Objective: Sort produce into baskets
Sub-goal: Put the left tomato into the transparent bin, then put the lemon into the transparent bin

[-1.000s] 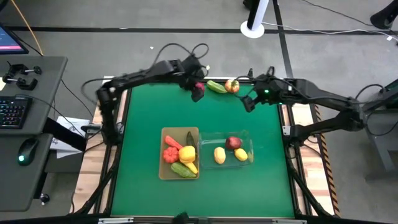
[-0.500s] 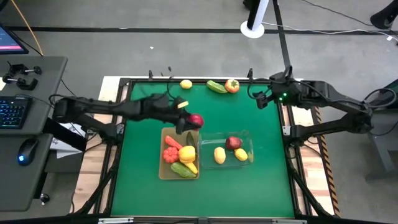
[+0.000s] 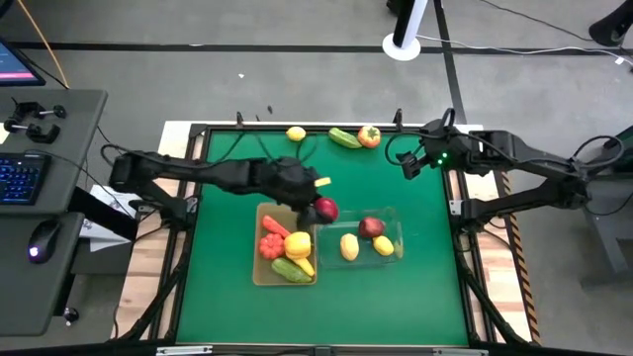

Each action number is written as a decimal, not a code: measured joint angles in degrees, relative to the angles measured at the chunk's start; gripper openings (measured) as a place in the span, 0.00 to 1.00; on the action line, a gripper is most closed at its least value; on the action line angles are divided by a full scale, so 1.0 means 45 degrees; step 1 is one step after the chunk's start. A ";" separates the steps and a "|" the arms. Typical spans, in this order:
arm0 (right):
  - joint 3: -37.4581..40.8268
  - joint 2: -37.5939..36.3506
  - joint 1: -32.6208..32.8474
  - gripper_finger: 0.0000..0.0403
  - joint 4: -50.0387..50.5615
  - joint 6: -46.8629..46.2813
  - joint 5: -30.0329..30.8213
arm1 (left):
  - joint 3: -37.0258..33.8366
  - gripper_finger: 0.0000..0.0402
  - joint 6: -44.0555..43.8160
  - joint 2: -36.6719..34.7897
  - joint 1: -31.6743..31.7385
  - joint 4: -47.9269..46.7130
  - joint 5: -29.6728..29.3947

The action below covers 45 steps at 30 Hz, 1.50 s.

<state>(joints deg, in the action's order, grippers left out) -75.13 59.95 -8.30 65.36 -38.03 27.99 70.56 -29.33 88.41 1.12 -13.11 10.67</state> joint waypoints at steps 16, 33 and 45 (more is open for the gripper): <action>0.0000 0.0012 0.0522 0.99 0.0000 -0.0158 -0.0024 | 0.1783 0.73 0.2245 0.0906 0.0004 -0.0611 0.0147; 0.0000 0.0012 0.0525 0.99 -0.0004 -0.0220 -0.0020 | 0.3574 0.98 0.2587 0.0723 0.0809 -0.2649 0.0168; 0.0000 0.0012 0.0520 0.99 -0.0005 -0.0593 0.0168 | 0.5173 0.98 0.2643 0.2057 0.5744 -0.7840 -0.2052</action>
<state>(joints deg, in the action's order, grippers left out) -75.13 60.01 -5.96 65.34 -40.70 28.74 93.84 -17.43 97.67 26.97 -48.39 1.44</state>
